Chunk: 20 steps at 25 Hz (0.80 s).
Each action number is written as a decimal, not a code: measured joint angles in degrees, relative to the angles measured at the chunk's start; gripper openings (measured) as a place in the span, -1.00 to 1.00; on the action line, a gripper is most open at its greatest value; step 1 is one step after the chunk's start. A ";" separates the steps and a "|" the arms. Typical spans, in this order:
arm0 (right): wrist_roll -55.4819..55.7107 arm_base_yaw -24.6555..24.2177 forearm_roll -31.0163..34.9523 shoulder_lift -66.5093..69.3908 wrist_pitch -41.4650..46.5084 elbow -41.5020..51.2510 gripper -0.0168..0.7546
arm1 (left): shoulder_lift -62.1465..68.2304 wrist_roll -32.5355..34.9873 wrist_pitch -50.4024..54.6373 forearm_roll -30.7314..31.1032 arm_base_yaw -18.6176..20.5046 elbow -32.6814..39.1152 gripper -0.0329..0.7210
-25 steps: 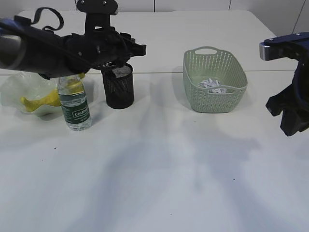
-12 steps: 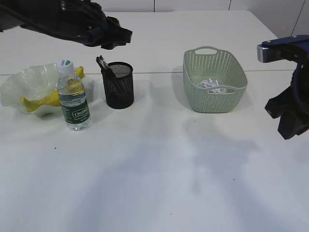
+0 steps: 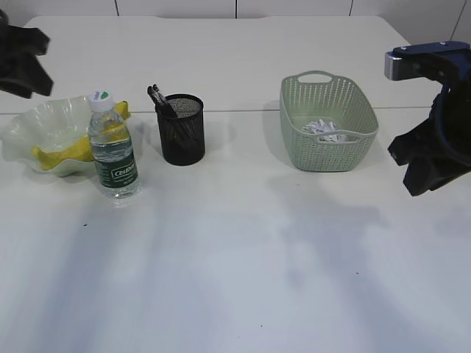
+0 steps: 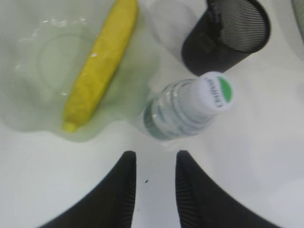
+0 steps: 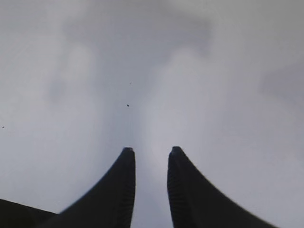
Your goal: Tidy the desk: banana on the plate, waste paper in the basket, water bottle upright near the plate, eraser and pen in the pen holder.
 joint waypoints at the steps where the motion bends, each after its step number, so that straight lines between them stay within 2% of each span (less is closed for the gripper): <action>1: 0.00 0.00 0.12 0.00 -0.69 0.00 -0.49 | -0.87 -0.42 1.44 0.82 1.69 0.00 -0.38; 5: 0.42 0.00 0.24 0.00 -3.83 0.00 -0.49 | -6.10 -2.75 3.65 5.96 7.17 2.79 -0.38; 10: 1.71 0.00 0.31 0.00 -6.20 0.00 -0.49 | -14.68 -3.48 3.74 7.80 12.52 10.17 -0.38; 15: 2.48 0.00 0.31 0.00 -6.20 0.00 -0.49 | -23.40 -3.48 3.53 8.10 13.44 18.24 -0.35; 20: 2.83 -0.13 -0.59 0.00 -5.25 0.00 -0.49 | -31.11 -3.88 3.64 8.10 13.46 22.35 -0.20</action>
